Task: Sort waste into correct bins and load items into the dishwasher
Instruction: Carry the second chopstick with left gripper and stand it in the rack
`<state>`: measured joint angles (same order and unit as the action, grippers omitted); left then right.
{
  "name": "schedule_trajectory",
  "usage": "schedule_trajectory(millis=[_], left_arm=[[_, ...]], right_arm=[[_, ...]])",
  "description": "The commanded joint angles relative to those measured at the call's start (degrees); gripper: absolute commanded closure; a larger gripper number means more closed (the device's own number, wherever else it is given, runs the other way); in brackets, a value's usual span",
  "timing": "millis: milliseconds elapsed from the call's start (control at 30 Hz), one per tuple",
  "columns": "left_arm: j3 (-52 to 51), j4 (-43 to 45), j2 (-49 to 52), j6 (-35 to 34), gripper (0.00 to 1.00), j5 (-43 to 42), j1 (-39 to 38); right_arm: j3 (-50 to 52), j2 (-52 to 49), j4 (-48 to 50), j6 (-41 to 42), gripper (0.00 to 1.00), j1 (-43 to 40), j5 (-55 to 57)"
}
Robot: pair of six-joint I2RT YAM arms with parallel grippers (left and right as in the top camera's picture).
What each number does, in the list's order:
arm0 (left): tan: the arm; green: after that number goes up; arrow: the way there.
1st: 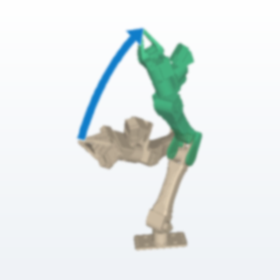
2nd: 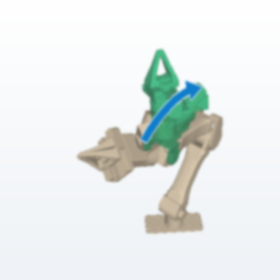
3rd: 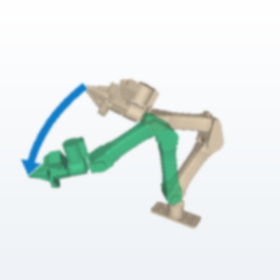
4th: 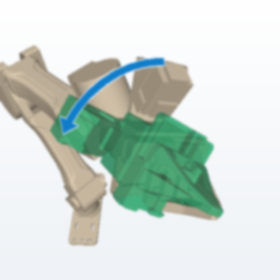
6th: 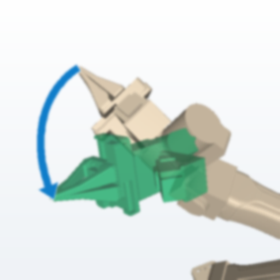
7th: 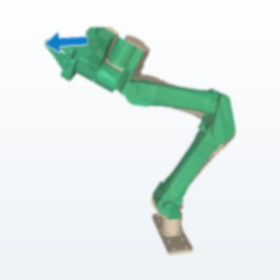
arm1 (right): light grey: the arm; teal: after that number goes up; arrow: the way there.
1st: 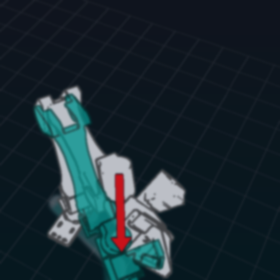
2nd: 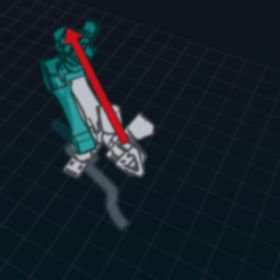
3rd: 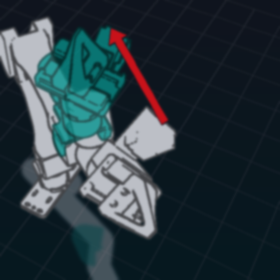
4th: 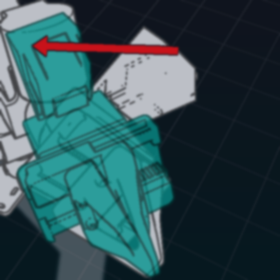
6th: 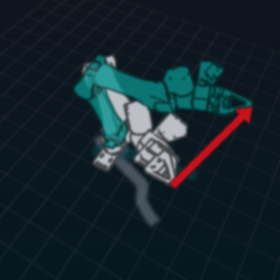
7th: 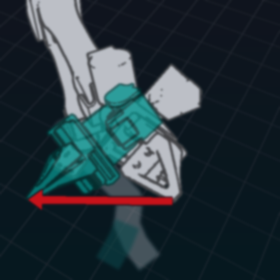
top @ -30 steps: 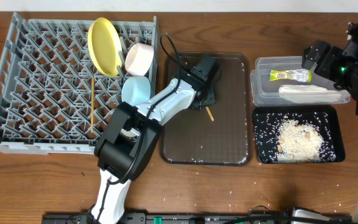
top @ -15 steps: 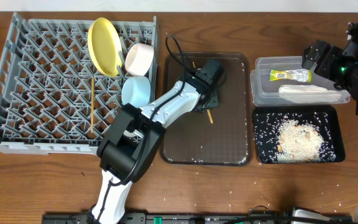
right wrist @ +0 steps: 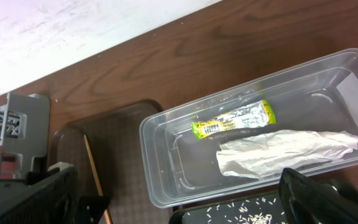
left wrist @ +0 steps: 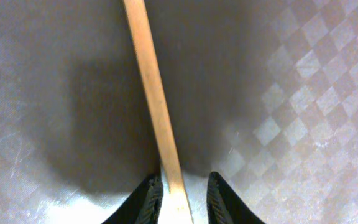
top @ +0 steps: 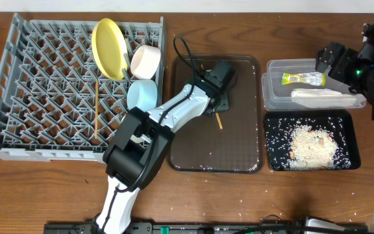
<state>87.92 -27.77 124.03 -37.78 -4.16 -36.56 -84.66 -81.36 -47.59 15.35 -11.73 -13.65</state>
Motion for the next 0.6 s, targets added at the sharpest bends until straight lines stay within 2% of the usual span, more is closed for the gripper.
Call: schedule_trajectory(millis=[0,33,67,333,567], left_arm=[[0.5,-0.1,2.6,-0.5,0.81,0.8,-0.2],[0.5,0.0,2.6,-0.5,0.89,0.8,-0.2],[0.5,0.0,2.6,-0.5,0.92,0.8,-0.2],[1.0,-1.1,0.8,0.2,0.92,0.1,-0.2],[1.6,-10.3,-11.1,15.3,0.93,0.3,1.6]], right_arm=[[-0.7,-0.1,0.0,0.5,0.01,-0.2,-0.3],[-0.7,-0.1,0.0,0.5,0.01,-0.2,-0.3],[-0.7,-0.1,0.0,0.5,0.01,-0.2,-0.3],[-0.7,-0.1,0.0,0.5,0.01,-0.2,-0.3],[-0.7,-0.1,0.0,0.5,0.01,-0.2,-0.3]])
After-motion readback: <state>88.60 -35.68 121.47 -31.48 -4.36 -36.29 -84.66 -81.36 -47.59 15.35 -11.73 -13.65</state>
